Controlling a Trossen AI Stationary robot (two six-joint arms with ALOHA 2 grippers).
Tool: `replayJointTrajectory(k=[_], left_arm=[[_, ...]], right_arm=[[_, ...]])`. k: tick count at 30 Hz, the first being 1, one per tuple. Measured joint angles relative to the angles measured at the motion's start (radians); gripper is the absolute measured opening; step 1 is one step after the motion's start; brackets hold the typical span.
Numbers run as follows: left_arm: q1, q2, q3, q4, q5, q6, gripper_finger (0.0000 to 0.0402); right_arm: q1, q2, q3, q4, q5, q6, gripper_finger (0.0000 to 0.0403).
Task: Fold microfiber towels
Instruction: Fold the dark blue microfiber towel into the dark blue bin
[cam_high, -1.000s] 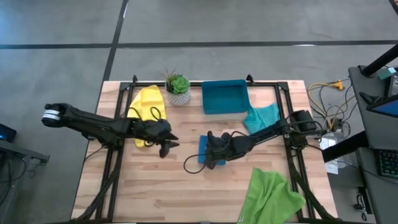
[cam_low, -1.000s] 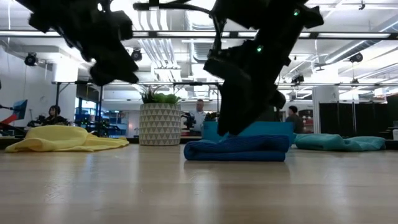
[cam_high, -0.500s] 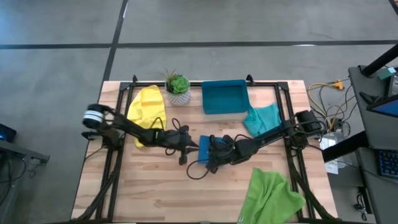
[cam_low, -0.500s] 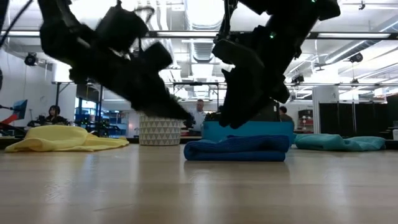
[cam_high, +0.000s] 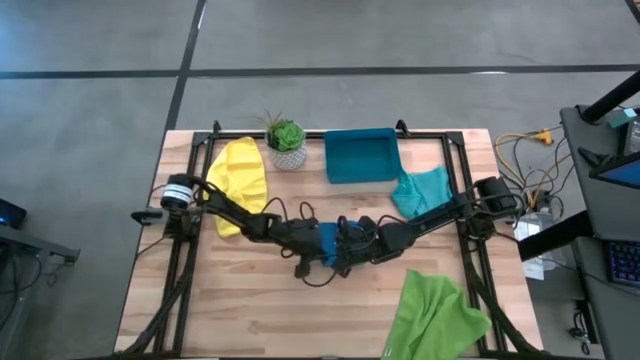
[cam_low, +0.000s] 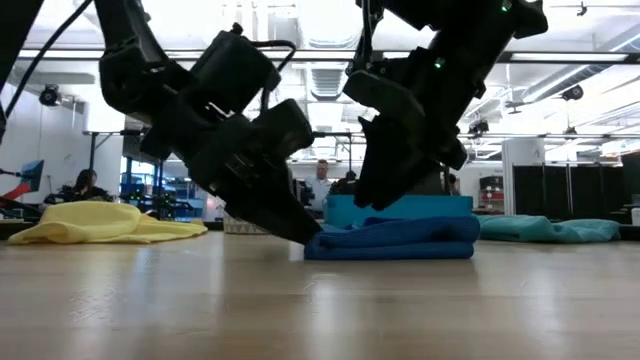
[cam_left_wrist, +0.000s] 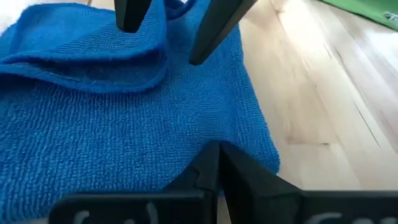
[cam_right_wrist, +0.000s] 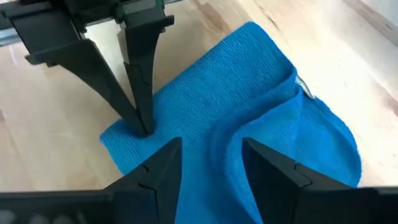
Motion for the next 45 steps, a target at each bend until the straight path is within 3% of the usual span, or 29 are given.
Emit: replayJointTrajectory(k=[31,45], left_arm=[[0.0,0.004,0.02,-0.016,-0.018,-0.029,0.0],[0.0,0.005,0.02,-0.009,-0.027,-0.029,0.0]], right_arm=[[-0.042,0.001,-0.063,0.059,-0.063,-0.207,0.015],[-0.042,0.008,-0.063,0.048,-0.083,-0.208,0.0139]])
